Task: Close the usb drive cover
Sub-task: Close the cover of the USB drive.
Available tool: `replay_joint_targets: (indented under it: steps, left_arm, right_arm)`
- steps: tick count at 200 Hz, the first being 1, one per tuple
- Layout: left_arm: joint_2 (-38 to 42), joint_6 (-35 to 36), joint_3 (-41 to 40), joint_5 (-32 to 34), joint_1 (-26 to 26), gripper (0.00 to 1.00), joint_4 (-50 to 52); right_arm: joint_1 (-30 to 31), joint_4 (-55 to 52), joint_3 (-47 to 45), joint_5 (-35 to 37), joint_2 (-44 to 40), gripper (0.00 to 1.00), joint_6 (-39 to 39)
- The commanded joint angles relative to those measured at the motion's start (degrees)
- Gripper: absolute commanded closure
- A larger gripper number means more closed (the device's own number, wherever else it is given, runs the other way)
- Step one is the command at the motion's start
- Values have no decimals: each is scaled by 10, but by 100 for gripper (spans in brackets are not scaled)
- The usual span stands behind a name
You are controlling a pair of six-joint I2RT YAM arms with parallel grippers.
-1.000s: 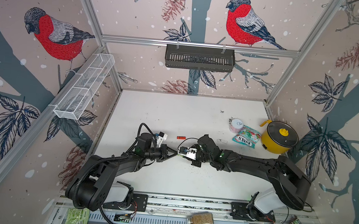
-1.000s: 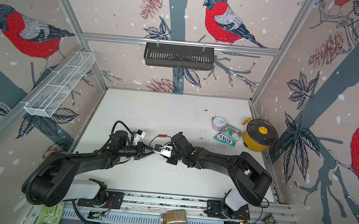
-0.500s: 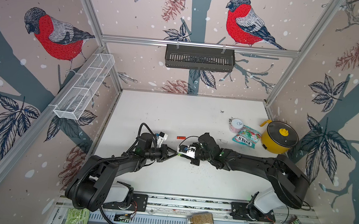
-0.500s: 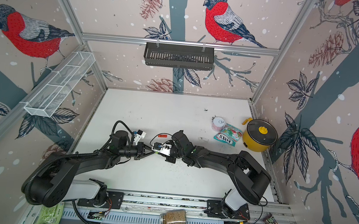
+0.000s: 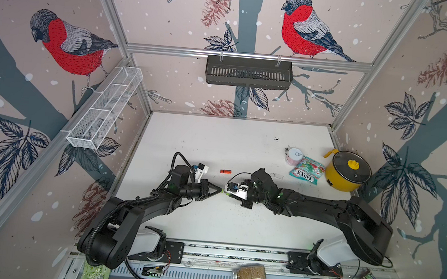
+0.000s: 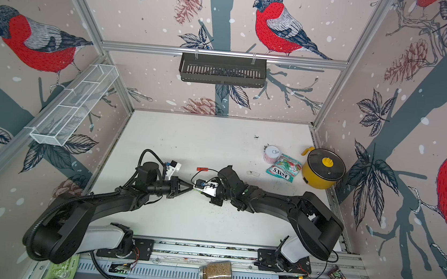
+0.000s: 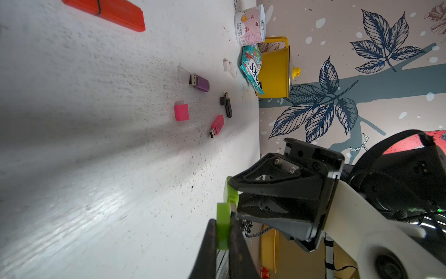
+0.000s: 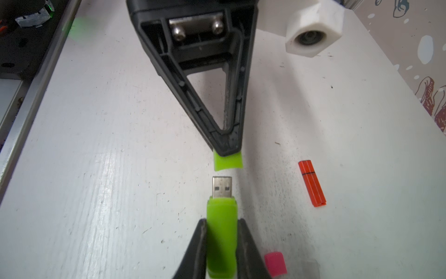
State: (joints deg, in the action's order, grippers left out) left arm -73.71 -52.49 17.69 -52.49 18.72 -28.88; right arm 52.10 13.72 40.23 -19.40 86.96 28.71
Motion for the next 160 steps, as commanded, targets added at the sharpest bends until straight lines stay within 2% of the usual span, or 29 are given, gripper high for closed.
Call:
replay_joint_targets:
  steps: [1, 110, 160]
  left_arm:
    - [4, 4, 4, -6, 2, 99, -5]
    - [-8, 2, 4, -13, 7, 99, -12]
    - [-15, 0, 11, -16, 13, 99, -18]
  right_arm:
    - [4, 12, 7, 8, 5, 85, -5]
    - [4, 38, 8, 12, 6, 86, -13]
    - [6, 27, 18, -12, 12, 86, -5]
